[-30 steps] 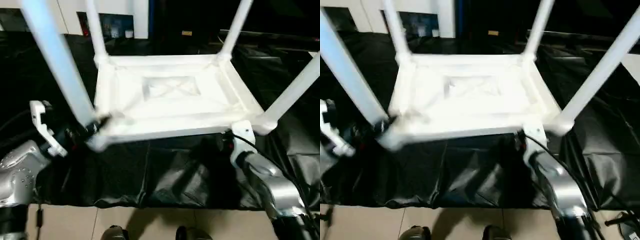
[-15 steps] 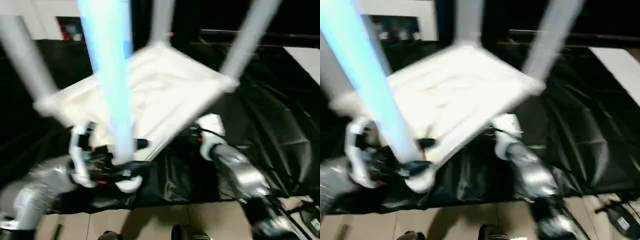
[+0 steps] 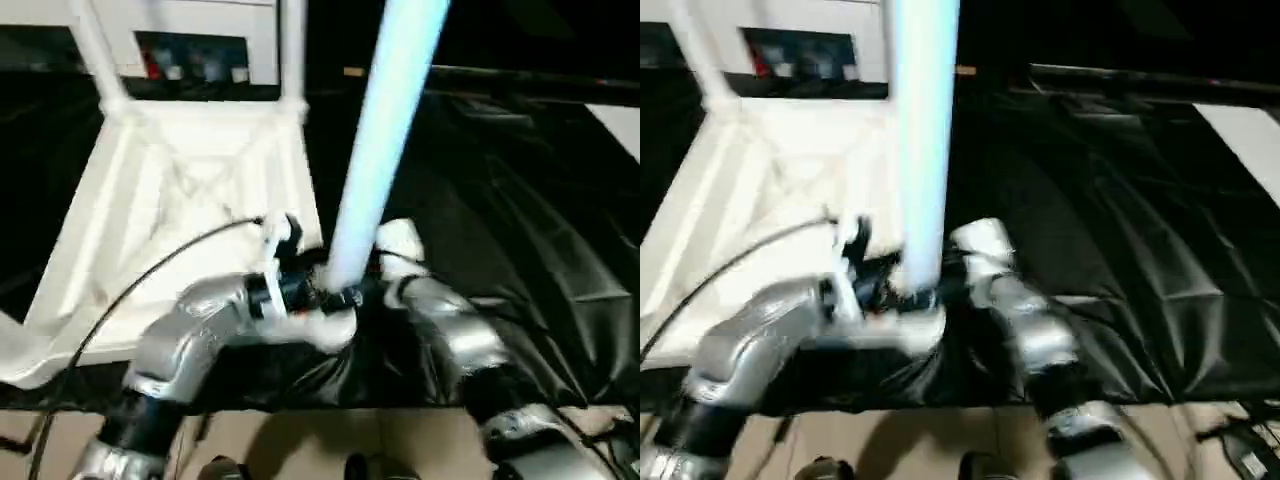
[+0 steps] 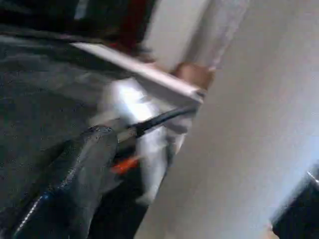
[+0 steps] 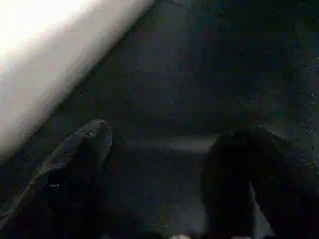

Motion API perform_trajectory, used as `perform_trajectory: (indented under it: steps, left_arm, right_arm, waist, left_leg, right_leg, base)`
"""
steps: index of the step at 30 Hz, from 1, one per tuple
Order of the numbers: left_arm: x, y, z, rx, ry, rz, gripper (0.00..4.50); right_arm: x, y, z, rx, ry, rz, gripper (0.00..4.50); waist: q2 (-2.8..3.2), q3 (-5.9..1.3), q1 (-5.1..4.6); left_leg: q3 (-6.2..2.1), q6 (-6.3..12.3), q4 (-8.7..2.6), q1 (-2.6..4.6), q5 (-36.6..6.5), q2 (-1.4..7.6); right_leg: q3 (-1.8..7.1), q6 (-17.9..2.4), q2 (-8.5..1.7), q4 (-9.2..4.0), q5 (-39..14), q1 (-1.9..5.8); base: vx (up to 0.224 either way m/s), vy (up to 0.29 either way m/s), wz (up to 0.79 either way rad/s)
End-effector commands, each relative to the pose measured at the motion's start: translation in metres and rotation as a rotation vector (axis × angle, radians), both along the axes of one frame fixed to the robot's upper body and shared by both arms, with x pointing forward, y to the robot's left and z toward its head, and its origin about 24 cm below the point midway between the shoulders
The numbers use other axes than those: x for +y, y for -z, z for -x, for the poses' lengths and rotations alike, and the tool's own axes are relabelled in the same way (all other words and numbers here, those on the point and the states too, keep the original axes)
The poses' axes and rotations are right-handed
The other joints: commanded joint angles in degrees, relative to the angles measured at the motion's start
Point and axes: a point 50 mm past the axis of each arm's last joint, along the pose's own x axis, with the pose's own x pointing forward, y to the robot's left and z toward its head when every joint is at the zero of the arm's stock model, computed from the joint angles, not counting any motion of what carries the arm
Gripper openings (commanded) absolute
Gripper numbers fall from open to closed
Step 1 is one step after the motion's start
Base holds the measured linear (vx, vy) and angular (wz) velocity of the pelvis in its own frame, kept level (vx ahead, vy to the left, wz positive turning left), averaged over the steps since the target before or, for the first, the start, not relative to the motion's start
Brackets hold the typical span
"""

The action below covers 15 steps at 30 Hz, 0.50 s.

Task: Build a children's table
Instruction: Rotate table base

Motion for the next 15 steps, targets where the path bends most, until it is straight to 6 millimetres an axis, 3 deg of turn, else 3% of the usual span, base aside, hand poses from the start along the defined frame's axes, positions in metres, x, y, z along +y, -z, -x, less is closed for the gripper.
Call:
perform_trajectory:
  steps: [1,8,11,14,15]
  left_arm:
    - [0.015,0.006,-0.005,-0.009,-0.073,-0.059,4.47]
    - [0.034,0.015,-0.005,-0.039,-0.106,-0.128,4.47]
    - [0.038,0.021,0.003,-0.038,-0.037,-0.194,4.47]
    - [0.046,0.03,0.009,-0.056,0.034,-0.313,4.47]
    - [0.054,0.032,0.009,-0.05,0.054,-0.362,4.31]
  right_arm:
    - [-0.022,0.005,0.007,0.012,0.059,0.002,4.5]
    - [-0.048,0.001,0.022,-0.011,0.039,0.007,4.5]
    - [-0.052,-0.009,0.032,-0.024,-0.083,-0.016,4.5]
    - [-0.052,-0.022,0.042,-0.037,-0.23,-0.024,4.5]
    - [-0.054,-0.028,0.046,-0.047,-0.288,-0.01,4.5]
  waist:
    - [0.76,-4.51,0.26]
    - [0.7,-4.32,0.23]
    - [0.52,-4.23,0.07]
    - [0.67,-4.12,0.14]
    - [0.98,-4.11,0.33]
  left_leg:
    - [0.37,-1.46,-3.53,0.45,-12.3,-1.05]
    - [0.17,-0.57,-3.72,0.4,-14.4,-0.85]
    - [0.12,0.05,-3.78,0.39,-15.4,-0.79]
    - [0.03,1.02,-3.91,0.44,-15.6,-0.55]
    - [0.02,0.95,-3.91,0.62,-15.7,-0.51]
  right_leg:
    - [1.36,-8.5,-1.53,-3.67,-10.4,3.5]
    - [1.23,-8.2,-1.54,-4.24,-14.3,3.32]
    - [1.21,-8.2,-1.46,-4.43,-15.9,3.24]
    - [1.28,-8.1,-1.57,-4.5,-16.3,3.05]
    - [1.3,-8.4,-1.69,-4.58,-16.6,2.92]
  base:
    - [0.0,0.0,0.0]
    - [0.0,0.0,0.0]
    - [0.0,0.0,0.0]
    - [0.0,0.0,0.0]
    - [0.0,0.0,0.0]
